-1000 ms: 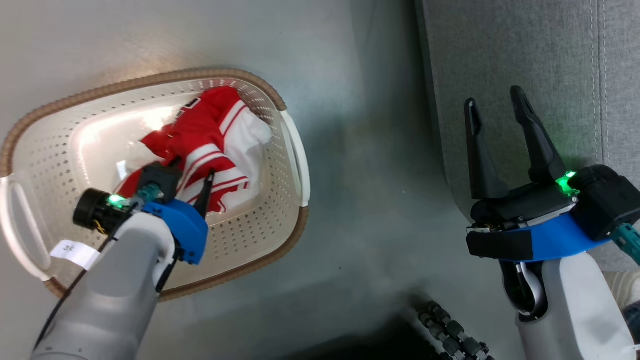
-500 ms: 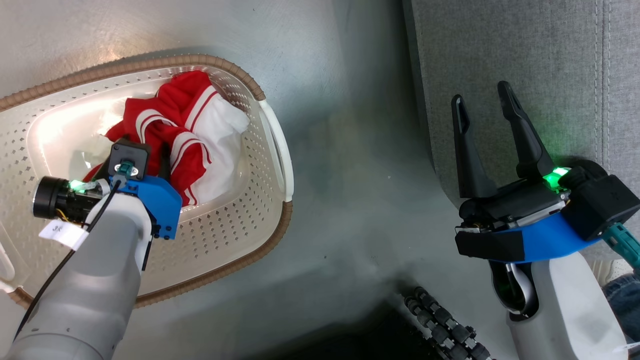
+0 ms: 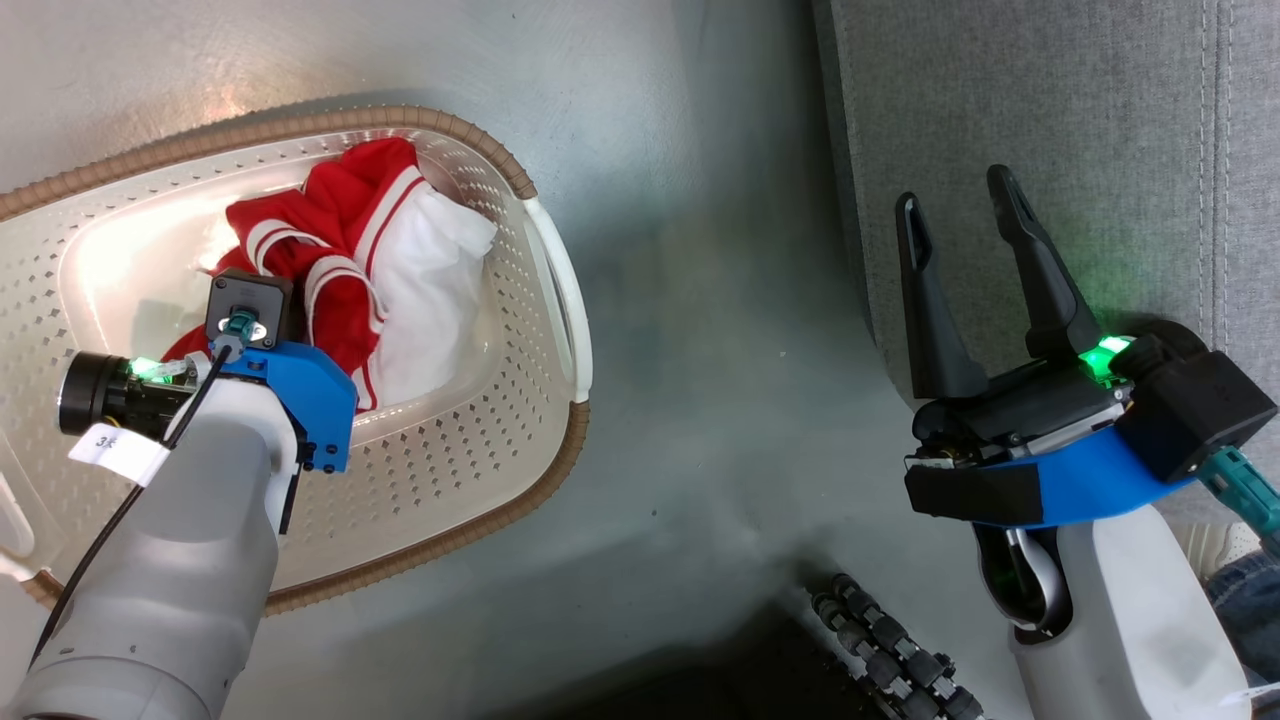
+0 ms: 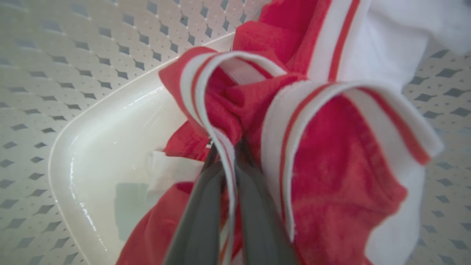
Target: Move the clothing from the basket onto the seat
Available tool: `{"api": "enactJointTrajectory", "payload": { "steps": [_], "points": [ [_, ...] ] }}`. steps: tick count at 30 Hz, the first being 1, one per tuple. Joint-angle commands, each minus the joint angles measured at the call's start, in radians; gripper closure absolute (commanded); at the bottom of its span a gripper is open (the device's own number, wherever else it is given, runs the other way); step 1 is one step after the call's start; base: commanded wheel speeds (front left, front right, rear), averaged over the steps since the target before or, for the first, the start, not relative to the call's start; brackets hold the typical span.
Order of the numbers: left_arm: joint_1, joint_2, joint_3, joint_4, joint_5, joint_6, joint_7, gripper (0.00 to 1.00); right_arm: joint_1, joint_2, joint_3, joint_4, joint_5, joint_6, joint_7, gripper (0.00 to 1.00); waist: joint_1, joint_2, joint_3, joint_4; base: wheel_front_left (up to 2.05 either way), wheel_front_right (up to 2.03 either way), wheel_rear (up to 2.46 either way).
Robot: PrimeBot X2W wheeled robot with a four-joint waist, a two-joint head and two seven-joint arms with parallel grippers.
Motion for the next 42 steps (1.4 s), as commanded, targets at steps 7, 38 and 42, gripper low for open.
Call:
{"api": "enactJointTrajectory", "payload": {
  "steps": [7,38,42],
  "points": [
    [-0.019,-0.008,-0.002,0.006,-0.017,-0.024,-0.012,1.0,-0.027,0.001,0.004,0.022,0.007,0.0,0.002,0.0,0.0001,0.0,-0.025,0.002,0.0,0.0,0.0],
    [0.316,-0.129,-0.031,-0.226,0.006,-0.14,-0.031,1.0,0.139,0.0,-0.027,0.132,-0.078,0.0,0.059,0.0,0.0001,0.0,-0.667,0.23,0.0,0.0,0.0],
    [0.353,-0.138,-0.036,-0.281,0.015,-0.153,-0.032,1.0,0.18,0.0,-0.028,0.126,-0.073,0.0,0.086,0.0,0.0001,0.0,-0.74,0.253,0.0,0.0,0.0]
  ]
}}
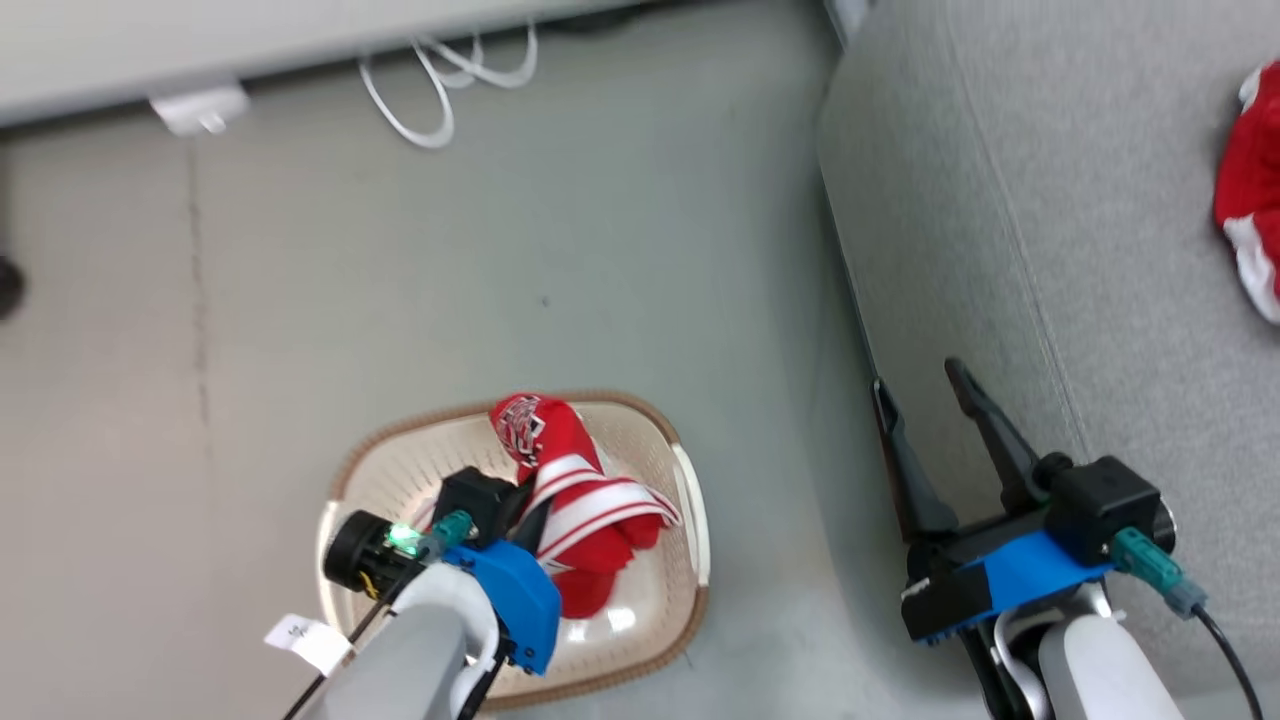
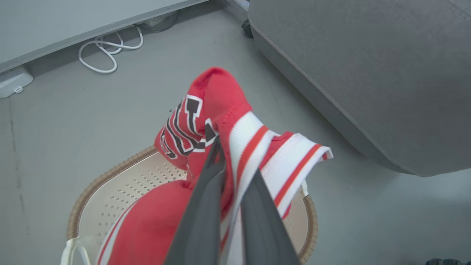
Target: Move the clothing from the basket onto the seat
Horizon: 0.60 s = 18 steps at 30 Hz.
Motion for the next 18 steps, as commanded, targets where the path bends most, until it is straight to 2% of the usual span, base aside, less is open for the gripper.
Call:
{"api": "enactJointTrajectory", "payload": {
  "steps": [1,13,18],
  "points": [
    [0.015,-0.004,-0.004,-0.015,0.007,-0.006,-0.005,1.0,0.022,-0.002,-0.002,-0.006,0.002,0.0,0.005,0.0,0.0002,-0.0001,-0.124,0.07,0.0,0.0,0.0],
    [0.05,-0.003,-0.027,-0.232,0.025,-0.023,-0.005,1.0,0.122,-0.001,-0.007,-0.038,0.009,0.0,0.065,0.0,0.0002,-0.0001,-0.291,0.143,0.0,0.0,0.0],
    [0.005,-0.008,-0.086,-0.289,-0.008,-0.024,-0.005,1.0,0.145,-0.001,0.005,-0.044,0.017,0.0,0.084,0.0,0.0002,-0.0001,-0.337,0.164,0.0,0.0,0.0]
  ]
}}
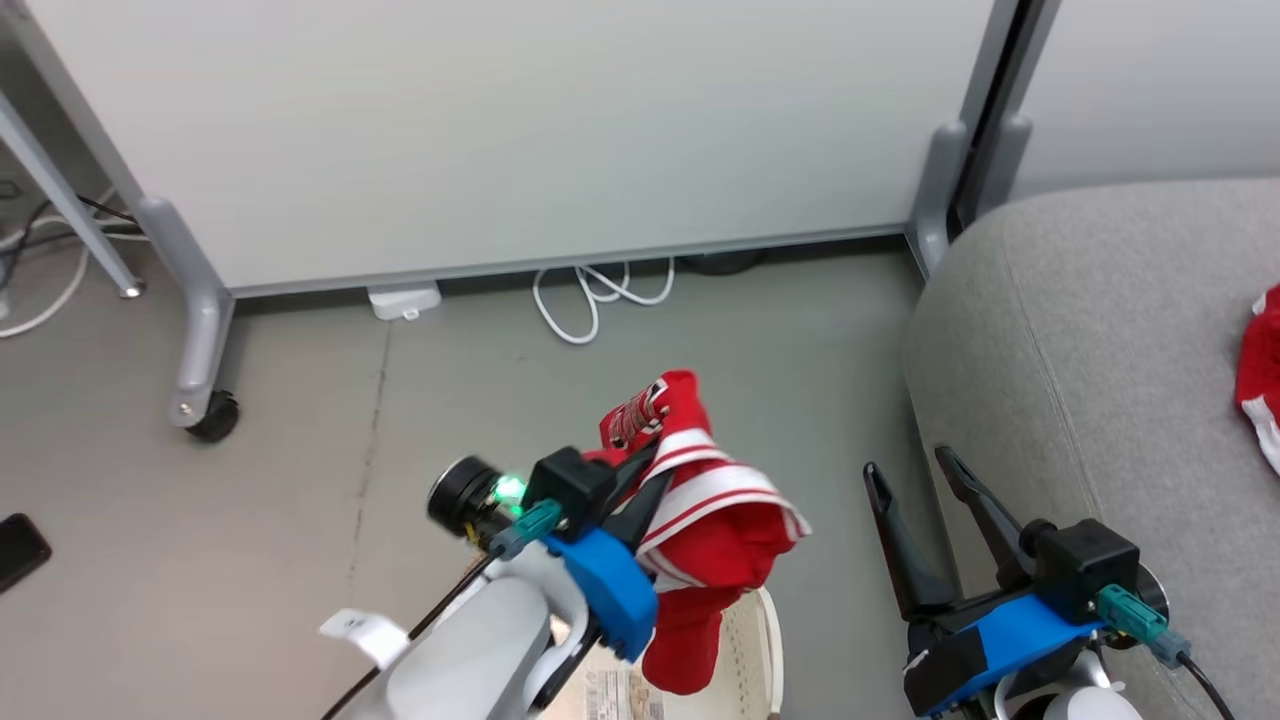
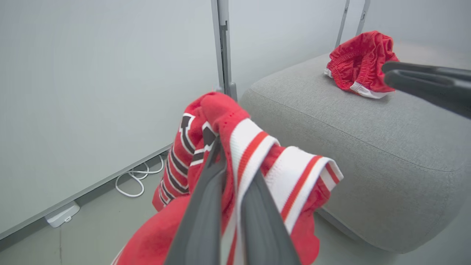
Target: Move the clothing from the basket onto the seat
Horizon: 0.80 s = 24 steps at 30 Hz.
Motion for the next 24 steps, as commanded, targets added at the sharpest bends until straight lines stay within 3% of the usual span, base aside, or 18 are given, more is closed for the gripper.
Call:
{"api": "enactJointTrajectory", "payload": {
  "steps": [1,12,24],
  "points": [
    [-0.034,0.002,-0.012,-0.009,-0.006,-0.006,-0.003,1.0,0.014,-0.001,0.003,-0.005,0.004,0.0,0.006,0.0,0.0002,-0.0001,-0.022,0.022,0.0,0.0,0.0],
    [-0.219,0.003,-0.109,-0.022,-0.108,-0.004,0.038,1.0,0.029,-0.001,0.03,-0.008,0.011,0.0,0.031,0.0,0.0002,-0.0001,-0.062,0.043,0.0,0.0,0.0],
    [-0.264,-0.009,-0.157,-0.006,-0.165,-0.004,0.024,1.0,0.024,-0.001,0.043,0.006,0.025,0.0,0.034,0.0,0.0002,-0.0001,-0.069,0.041,0.0,0.0,0.0]
  ]
}}
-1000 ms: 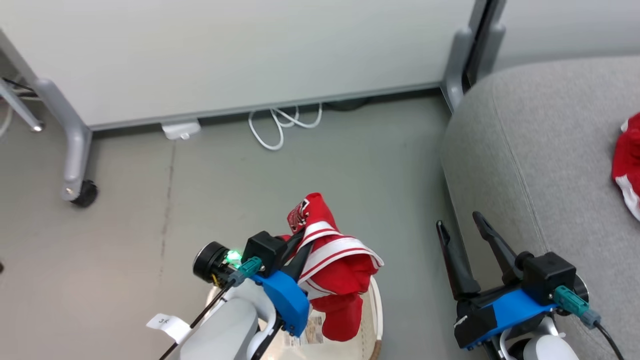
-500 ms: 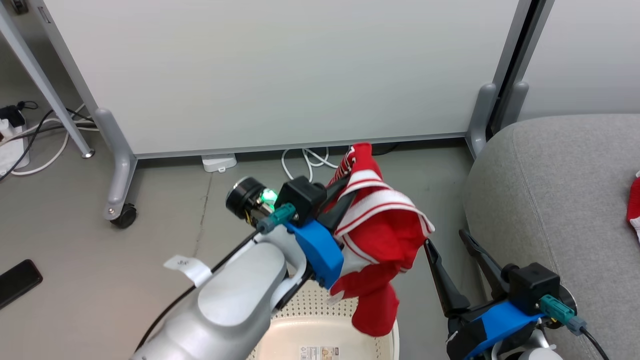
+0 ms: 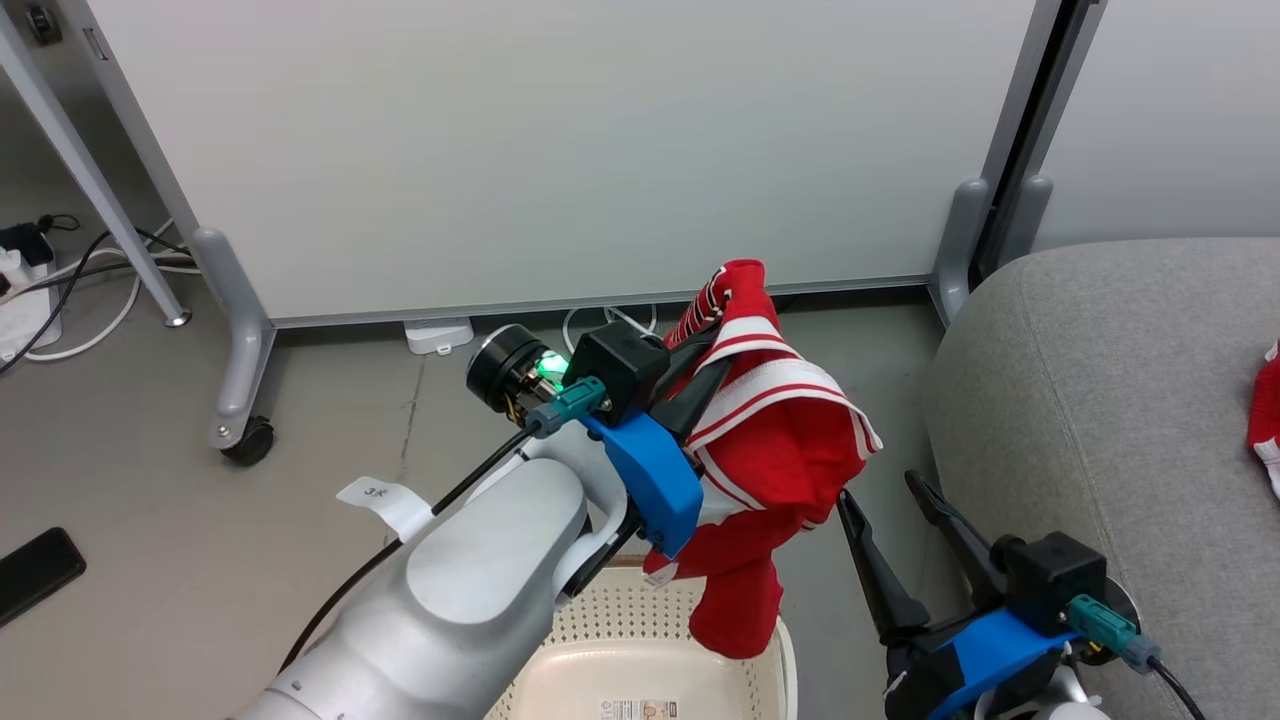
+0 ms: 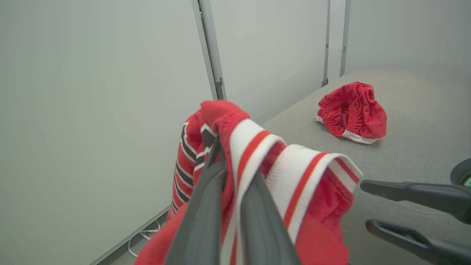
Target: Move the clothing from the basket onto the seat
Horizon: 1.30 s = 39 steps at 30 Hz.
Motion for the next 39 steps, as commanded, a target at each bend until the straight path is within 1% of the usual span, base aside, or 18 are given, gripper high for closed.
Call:
{"api": "enactJointTrajectory", "payload": {
  "steps": [1,8,15,20,30,31,32,33,34,35,39],
  "points": [
    [-0.017,0.001,-0.003,0.003,-0.007,0.0,-0.008,1.0,0.005,-0.001,0.001,0.005,0.006,0.0,0.002,0.0,0.0,-0.0001,0.001,0.0,0.0,0.0,0.0],
    [-0.028,0.0,-0.018,0.017,-0.017,0.0,-0.015,1.0,-0.025,-0.001,0.032,0.053,-0.02,0.0,0.044,0.0,0.0,-0.0001,0.01,-0.001,0.0,0.0,0.0],
    [-0.041,-0.007,-0.032,0.025,-0.028,0.0,-0.02,1.0,-0.105,-0.001,0.06,0.159,-0.039,0.0,0.056,0.0,0.0,-0.0001,0.024,0.001,0.0,0.0,0.0],
    [-0.048,-0.011,-0.045,0.028,-0.037,0.0,-0.025,1.0,-0.192,-0.001,0.1,0.26,-0.021,0.0,0.037,0.0,0.0,-0.0001,0.032,0.003,0.0,0.0,0.0],
    [-0.061,-0.015,-0.065,0.038,-0.054,0.0,-0.028,1.0,-0.358,-0.001,0.213,0.468,0.065,0.0,-0.057,0.0,0.0,-0.0001,0.033,0.0,0.0,0.0,0.0],
    [-0.061,-0.015,-0.065,0.038,-0.054,0.0,-0.028,1.0,-0.358,-0.001,0.213,0.468,0.065,0.0,-0.057,0.0,0.0,-0.0001,0.033,0.0,0.0,0.0,0.0],
    [-0.061,-0.016,-0.069,0.039,-0.058,0.0,-0.029,1.0,-0.378,-0.001,0.232,0.503,0.092,0.0,-0.074,0.53,0.0,-0.0001,0.031,0.0,0.0,0.0,0.0],
    [-0.061,-0.016,-0.071,0.039,-0.06,0.0,-0.03,1.0,-0.386,-0.001,0.241,0.516,0.1,0.0,-0.084,0.59,0.0,-0.0001,0.03,0.0,0.0,0.0,0.0],
    [-0.06,-0.016,-0.073,0.039,-0.062,0.0,-0.03,1.0,-0.395,-0.001,0.248,0.528,0.108,0.0,-0.093,0.91,0.0,-0.0001,0.029,0.0,0.0,0.0,0.0],
    [-0.059,-0.016,-0.076,0.04,-0.063,0.0,-0.031,1.0,-0.401,-0.001,0.254,0.541,0.115,0.0,-0.103,1.0,0.0,-0.0001,0.028,0.001,0.0,0.0,0.0],
    [-0.055,-0.013,-0.081,0.044,-0.07,0.0,-0.032,1.0,-0.416,-0.001,0.268,0.575,0.133,0.0,-0.124,1.0,0.0,-0.0001,0.024,-0.001,0.0,0.0,0.0]
  ]
}}
